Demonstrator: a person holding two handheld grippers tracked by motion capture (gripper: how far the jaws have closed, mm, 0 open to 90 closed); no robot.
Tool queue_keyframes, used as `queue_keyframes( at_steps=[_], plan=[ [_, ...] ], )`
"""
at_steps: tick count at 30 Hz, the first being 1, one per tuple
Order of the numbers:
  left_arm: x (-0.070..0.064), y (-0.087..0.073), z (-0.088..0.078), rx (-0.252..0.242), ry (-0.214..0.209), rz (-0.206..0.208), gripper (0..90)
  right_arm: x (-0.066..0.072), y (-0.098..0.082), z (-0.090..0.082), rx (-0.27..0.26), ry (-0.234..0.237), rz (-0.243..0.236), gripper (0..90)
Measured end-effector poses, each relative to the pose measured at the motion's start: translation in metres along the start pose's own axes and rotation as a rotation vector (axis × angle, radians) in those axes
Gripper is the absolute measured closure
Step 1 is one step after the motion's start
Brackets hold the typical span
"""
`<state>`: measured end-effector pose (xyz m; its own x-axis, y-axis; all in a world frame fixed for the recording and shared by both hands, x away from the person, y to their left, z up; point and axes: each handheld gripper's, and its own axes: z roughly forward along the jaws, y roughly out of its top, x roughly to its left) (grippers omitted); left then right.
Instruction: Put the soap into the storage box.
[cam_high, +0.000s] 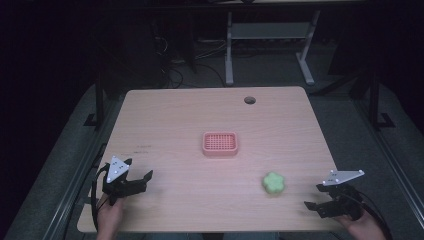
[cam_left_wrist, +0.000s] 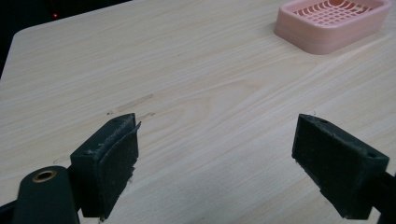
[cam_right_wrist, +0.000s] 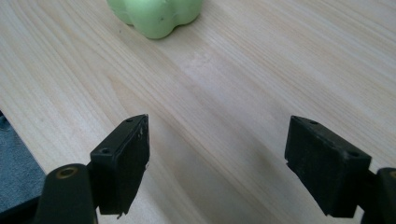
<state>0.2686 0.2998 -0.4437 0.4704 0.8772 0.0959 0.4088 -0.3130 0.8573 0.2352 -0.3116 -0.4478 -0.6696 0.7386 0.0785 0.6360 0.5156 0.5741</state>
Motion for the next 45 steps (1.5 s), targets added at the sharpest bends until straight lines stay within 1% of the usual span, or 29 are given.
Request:
queue_keyframes(
  at_steps=[2, 3, 5, 8, 10, 11, 12, 13, 15, 16, 19, 21, 24, 27, 31, 35, 36, 38, 42, 45],
  plan=[
    [0.000, 0.000, 0.000, 0.001, 0.001, -0.004, 14.3, 0.001, 0.001, 0.000, 0.000, -0.001, -0.001, 22.0],
    [0.000, 0.000, 0.000, -0.001, 0.003, -0.003, 14.3, 0.002, 0.003, 0.000, 0.002, -0.006, -0.015, 22.2],
    [-0.001, 0.000, -0.001, -0.003, 0.003, -0.004, 14.3, 0.003, 0.004, -0.001, 0.003, -0.009, -0.021, 22.2],
    [-0.002, 0.000, -0.003, -0.014, 0.008, -0.004, 14.3, 0.006, 0.007, -0.002, 0.003, -0.002, -0.026, 22.2],
    [-0.002, 0.000, -0.003, -0.019, 0.010, -0.008, 14.3, 0.007, 0.013, -0.002, 0.003, 0.002, -0.044, 22.2],
    [-0.002, -0.001, -0.003, -0.017, 0.013, -0.008, 14.3, 0.007, 0.013, -0.002, 0.003, 0.002, -0.044, 22.2],
    [-0.001, -0.001, -0.003, -0.013, 0.014, -0.008, 14.3, 0.009, 0.017, -0.001, 0.005, 0.010, -0.053, 22.2],
    [-0.001, -0.001, -0.003, -0.017, 0.012, -0.016, 14.3, 0.010, 0.018, -0.001, 0.002, 0.017, -0.055, 22.2],
    [-0.001, -0.001, -0.003, -0.019, 0.013, -0.019, 14.3, 0.010, 0.020, -0.002, -0.003, 0.026, -0.055, 22.2],
    [0.000, -0.001, -0.003, -0.023, 0.012, -0.018, 14.3, 0.011, 0.022, -0.003, -0.007, 0.029, -0.062, 22.2],
    [-0.001, -0.001, -0.004, -0.021, 0.013, -0.015, 14.3, 0.013, 0.027, -0.004, -0.004, 0.022, -0.074, 22.2],
    [-0.001, -0.001, -0.004, -0.020, 0.011, -0.010, 14.3, 0.015, 0.032, -0.004, 0.002, 0.026, -0.088, 22.2],
    [-0.001, -0.001, -0.004, -0.022, 0.010, -0.009, 14.3, 0.016, 0.035, -0.003, 0.010, 0.027, -0.095, 22.2],
    [-0.001, -0.001, -0.004, -0.024, 0.011, -0.011, 14.3, 0.019, 0.042, 0.000, 0.028, 0.030, -0.116, 22.2],
    [0.000, -0.001, -0.005, -0.030, 0.011, -0.012, 14.3, 0.022, 0.047, 0.002, 0.045, 0.030, -0.130, 22.2],
    [0.001, -0.001, -0.005, -0.029, 0.013, -0.013, 14.3, 0.026, 0.057, 0.005, 0.063, 0.037, -0.159, 22.2],
    [0.001, -0.001, -0.005, -0.029, 0.013, -0.013, 14.3, 0.026, 0.057, 0.005, 0.063, 0.037, -0.159, 22.2],
    [0.000, 0.000, -0.005, -0.030, 0.012, -0.013, 14.3, 0.028, 0.063, 0.007, 0.078, 0.034, -0.182, 22.3],
    [0.000, 0.000, -0.005, -0.034, 0.011, -0.015, 14.3, 0.030, 0.069, 0.006, 0.078, 0.038, -0.188, 22.2],
    [0.001, 0.000, -0.006, -0.033, 0.010, -0.014, 14.2, 0.031, 0.074, 0.007, 0.087, 0.041, -0.201, 22.2]
  ],
)
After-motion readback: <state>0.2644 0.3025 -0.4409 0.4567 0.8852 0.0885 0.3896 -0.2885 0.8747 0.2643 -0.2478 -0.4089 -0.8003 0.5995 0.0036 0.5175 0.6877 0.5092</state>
